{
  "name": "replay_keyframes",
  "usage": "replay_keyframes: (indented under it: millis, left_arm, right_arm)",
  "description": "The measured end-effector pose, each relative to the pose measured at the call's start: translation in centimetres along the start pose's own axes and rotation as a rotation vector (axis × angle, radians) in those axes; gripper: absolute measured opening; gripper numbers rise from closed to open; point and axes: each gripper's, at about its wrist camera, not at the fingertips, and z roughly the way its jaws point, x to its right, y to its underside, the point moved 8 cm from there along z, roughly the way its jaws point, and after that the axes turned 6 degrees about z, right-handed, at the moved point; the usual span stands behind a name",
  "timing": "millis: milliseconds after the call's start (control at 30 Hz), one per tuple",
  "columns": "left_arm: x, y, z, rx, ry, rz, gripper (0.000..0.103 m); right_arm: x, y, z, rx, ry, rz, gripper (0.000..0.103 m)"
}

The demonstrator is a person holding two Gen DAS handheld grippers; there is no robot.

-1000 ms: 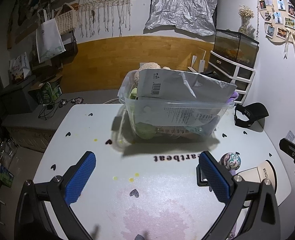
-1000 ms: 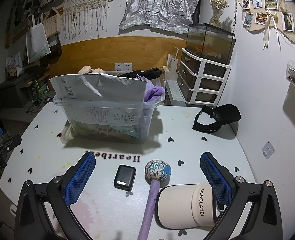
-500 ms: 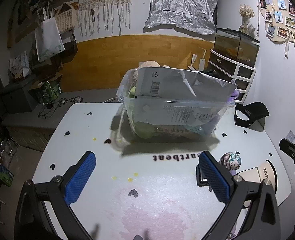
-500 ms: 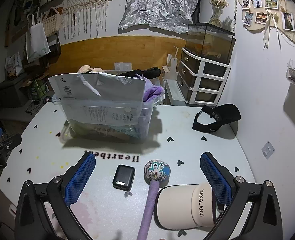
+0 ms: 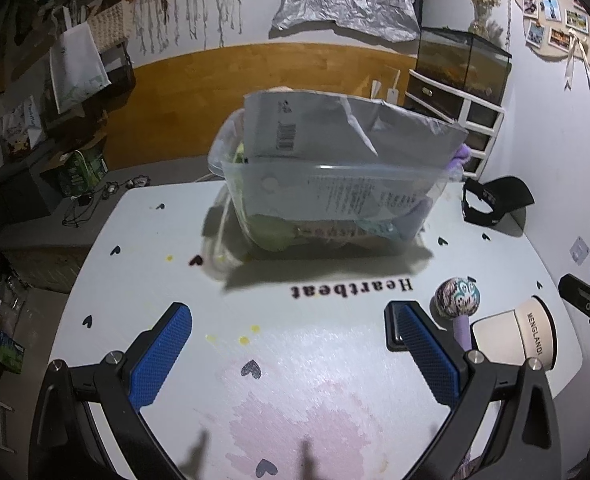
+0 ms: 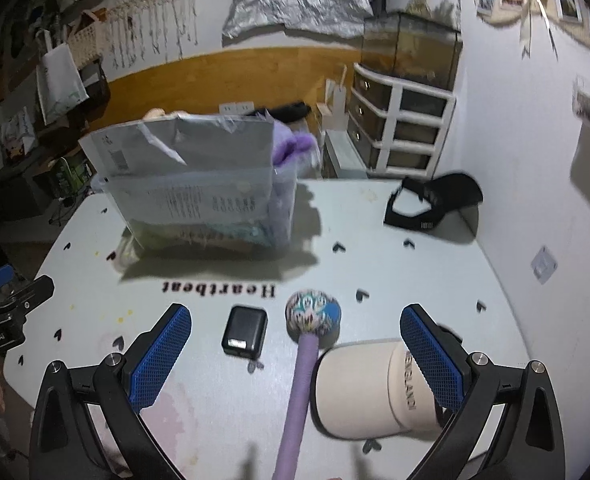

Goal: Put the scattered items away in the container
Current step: 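Move both tools toward the purple massage stick on the table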

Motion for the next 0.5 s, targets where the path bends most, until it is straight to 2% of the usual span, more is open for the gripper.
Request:
replay_keyframes:
  millis: [267,500]
  left_arm:
    - [2.1,1.1,1.9,-0.056,0.046,0.042,0.103]
    - [5.5,2.5,3.8,-0.122,0.140,0.106,0.103]
  right_arm:
    - [2.8,2.5,1.1,-0.073,0.041,0.044,0.103]
    - [4.2,4.9,1.5,-0.140,0.046,0.078,0.103]
